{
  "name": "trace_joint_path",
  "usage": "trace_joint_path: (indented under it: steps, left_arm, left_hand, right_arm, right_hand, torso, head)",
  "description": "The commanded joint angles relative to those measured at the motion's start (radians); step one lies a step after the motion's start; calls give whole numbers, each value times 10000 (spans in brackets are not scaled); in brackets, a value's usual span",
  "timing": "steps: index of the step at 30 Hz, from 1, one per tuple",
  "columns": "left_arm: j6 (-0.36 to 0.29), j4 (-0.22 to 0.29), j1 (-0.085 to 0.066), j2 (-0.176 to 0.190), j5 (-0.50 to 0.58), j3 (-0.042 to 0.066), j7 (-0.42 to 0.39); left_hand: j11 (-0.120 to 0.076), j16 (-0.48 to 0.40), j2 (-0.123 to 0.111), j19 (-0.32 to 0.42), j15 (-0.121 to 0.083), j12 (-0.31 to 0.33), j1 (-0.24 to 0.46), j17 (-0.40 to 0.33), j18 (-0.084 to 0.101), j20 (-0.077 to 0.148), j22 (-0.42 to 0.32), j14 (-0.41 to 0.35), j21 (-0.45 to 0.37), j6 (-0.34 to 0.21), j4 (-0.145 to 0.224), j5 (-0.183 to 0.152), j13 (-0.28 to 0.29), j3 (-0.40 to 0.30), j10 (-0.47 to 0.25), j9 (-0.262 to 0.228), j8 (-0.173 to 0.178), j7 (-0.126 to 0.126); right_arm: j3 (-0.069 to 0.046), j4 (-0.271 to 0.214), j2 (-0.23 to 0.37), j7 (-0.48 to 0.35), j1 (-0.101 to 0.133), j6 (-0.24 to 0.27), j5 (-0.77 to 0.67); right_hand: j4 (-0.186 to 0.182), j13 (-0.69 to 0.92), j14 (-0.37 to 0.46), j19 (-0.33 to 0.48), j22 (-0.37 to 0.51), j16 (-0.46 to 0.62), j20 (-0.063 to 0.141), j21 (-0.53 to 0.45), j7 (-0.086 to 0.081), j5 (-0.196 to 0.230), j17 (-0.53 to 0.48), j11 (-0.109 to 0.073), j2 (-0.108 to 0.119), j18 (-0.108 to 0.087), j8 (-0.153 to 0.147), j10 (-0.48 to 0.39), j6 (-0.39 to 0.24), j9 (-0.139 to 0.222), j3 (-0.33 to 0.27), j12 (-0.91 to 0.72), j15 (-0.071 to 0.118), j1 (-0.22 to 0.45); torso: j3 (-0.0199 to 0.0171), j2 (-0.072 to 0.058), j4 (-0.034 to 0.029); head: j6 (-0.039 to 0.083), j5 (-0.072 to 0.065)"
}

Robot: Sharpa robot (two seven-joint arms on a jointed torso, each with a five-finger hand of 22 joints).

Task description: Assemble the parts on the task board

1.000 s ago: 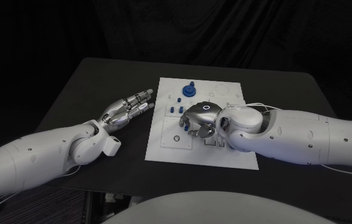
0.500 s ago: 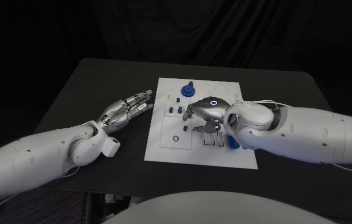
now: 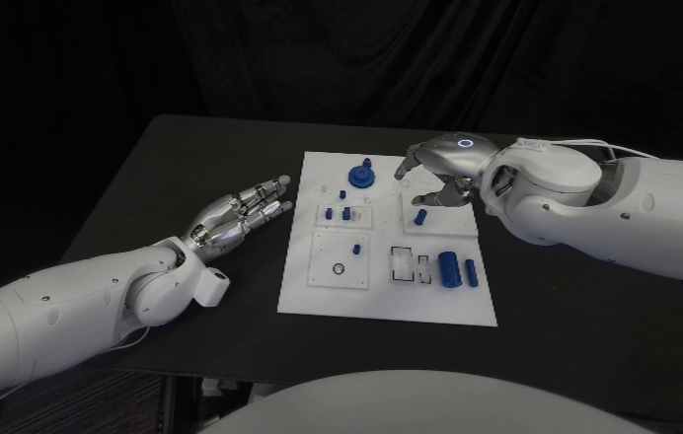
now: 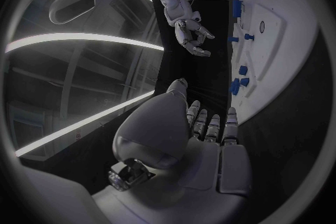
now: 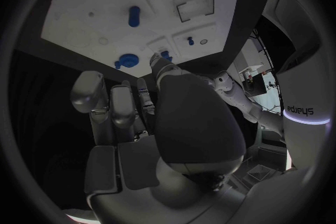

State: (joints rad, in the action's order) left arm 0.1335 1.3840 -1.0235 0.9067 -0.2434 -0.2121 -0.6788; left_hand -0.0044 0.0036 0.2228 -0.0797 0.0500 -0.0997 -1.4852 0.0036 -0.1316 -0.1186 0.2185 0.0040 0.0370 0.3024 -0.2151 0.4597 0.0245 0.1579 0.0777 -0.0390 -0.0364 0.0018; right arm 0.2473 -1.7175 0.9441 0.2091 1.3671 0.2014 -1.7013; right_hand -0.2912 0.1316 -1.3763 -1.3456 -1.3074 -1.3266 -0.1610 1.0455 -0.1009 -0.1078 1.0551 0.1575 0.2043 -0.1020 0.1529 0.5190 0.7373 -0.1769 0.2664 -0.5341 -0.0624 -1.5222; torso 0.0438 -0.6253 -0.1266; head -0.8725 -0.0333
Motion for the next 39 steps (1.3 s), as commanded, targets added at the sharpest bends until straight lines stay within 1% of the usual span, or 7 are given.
trace_joint_path:
  steps: [1,5,10,21,25,29,39]
  left_arm:
    - [-140,36,15,-2,65,8,-734]
    - [-96,7,17,-21,65,8,-739]
    - [-19,-32,31,-63,65,7,-733]
    - [111,-70,73,-120,65,7,-700]
    - [168,-88,85,-133,65,7,-683]
    - [196,-92,94,-154,65,7,-683]
    - [271,-97,119,-146,65,7,-624]
  left_hand:
    - [-7,-14,-23,-16,24,-11,48,-14,-66,-16,-8,16,27,39,6,55,8,-40,53,-9,-22,-31]
    - [-7,-15,-22,-14,21,-4,50,-15,-67,-15,-17,14,26,17,5,69,6,-43,46,-5,-18,-33]
    - [-5,-15,-10,-7,20,1,59,-16,-69,-17,-38,12,22,19,-2,94,4,-55,39,-4,-14,-25]
    - [-3,-15,2,-8,20,8,69,-15,-71,-20,-34,13,23,15,-10,100,2,-64,31,-3,-12,0]
    - [10,-13,9,-15,33,3,80,-13,-71,-30,-24,18,26,29,-17,95,3,-72,33,-4,-12,24]
    - [10,-13,9,-15,33,3,80,-13,-71,-30,-24,18,26,29,-17,95,3,-72,33,-4,-12,24]
    - [59,-10,18,-20,60,-13,102,-11,-70,-56,-31,24,28,53,-29,67,7,-87,46,-6,-15,76]
  right_arm:
    - [5,44,144,700,6,-855,183]
    - [6,142,315,724,-116,-906,367]
    - [7,337,301,600,-330,-772,468]
    - [7,801,-43,312,-771,-788,677]
    - [7,1063,-256,144,-900,-754,690]
    - [6,1229,-401,10,-997,-691,695]
    - [6,1378,-608,-151,-1093,-387,699]
  right_hand:
    - [-24,-124,-56,-81,-1189,4,16,-15,143,102,-16,-6,70,-51,-104,108,-19,80,-68,116,52,160]
    - [-17,-243,-98,-123,-1206,-27,5,29,166,170,26,-31,23,-36,-180,356,-33,170,-59,135,30,224]
    - [38,-387,-118,-158,-1215,-27,39,39,182,164,13,-86,-87,-39,-326,712,-162,313,54,126,83,57]
    - [140,-536,-219,-287,-1274,-95,82,220,88,-55,117,-175,-241,2,-279,1308,78,399,189,57,115,-164]
    - [249,-588,-320,-414,-1334,-148,154,420,86,-250,213,-316,-343,38,-312,2537,153,496,324,10,200,-173]
    - [279,-620,-318,-414,-1330,-130,171,404,73,-312,186,-327,-348,37,-303,2640,197,509,370,107,215,-196]
    - [393,-625,-446,-527,-1379,-179,334,568,-114,-459,321,-530,-390,70,256,3782,1526,233,872,567,396,-178]
  torso:
    - [22,-18,-5]
    - [40,-16,-31]
    - [3,-67,-47]
    - [-48,-101,-42]
    - [-44,-86,-39]
    - [-41,-67,-28]
    - [-23,-59,-14]
  head:
    - [-1,-6]
    - [-1,-86]
    - [-1,-193]
    - [-1,-202]
    - [-1,-237]
    - [-1,-207]
    - [-1,-197]
